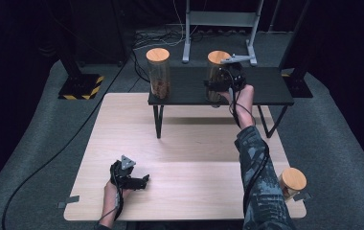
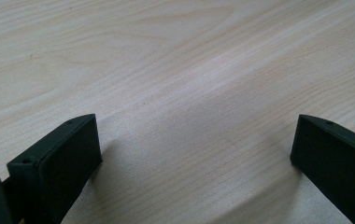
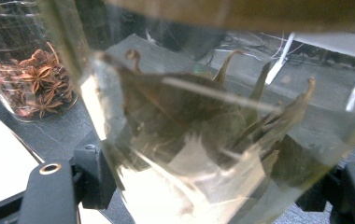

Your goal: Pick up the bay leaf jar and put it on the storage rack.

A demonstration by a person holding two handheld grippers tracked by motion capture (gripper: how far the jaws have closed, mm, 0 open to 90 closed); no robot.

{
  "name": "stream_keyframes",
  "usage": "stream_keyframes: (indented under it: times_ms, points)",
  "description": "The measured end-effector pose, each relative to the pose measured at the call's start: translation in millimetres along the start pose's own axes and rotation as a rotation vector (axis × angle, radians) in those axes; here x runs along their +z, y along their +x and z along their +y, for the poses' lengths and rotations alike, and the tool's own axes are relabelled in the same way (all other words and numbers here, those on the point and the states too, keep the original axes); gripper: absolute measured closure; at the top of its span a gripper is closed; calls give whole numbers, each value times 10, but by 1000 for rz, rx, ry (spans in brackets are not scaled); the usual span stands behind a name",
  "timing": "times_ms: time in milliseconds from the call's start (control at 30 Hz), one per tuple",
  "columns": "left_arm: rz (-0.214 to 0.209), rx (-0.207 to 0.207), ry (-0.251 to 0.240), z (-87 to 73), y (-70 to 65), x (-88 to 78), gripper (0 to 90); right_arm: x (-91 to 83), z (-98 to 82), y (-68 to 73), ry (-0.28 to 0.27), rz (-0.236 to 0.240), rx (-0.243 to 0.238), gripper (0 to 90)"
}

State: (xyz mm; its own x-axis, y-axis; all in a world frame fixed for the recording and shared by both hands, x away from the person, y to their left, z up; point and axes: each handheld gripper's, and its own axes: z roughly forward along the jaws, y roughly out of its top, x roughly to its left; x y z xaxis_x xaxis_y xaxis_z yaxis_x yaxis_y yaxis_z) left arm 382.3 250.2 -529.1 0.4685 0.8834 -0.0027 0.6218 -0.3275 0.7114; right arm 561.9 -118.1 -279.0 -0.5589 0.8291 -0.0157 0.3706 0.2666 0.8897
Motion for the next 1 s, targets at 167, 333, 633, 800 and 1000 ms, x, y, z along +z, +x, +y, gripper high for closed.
stream_keyframes:
  times_ms: [167, 333, 633, 800, 1000]
  points:
    - [0, 0, 0, 0, 0, 0, 8, -8, 10, 11, 12, -1, -7, 245]
    - [0, -1, -1, 0, 0, 1, 8, -30, 12, 22, 26, -4, -4, 147]
    - [0, 0, 1, 0, 0, -1, 8, -120, -1, 80, 126, -23, -23, 0]
    - [0, 0, -1, 0, 0, 0, 8, -255, -85, 121, 148, -38, -32, 0]
    - [0, 0, -1, 0, 0, 1, 8, -391, -342, 190, 177, -22, -49, 0]
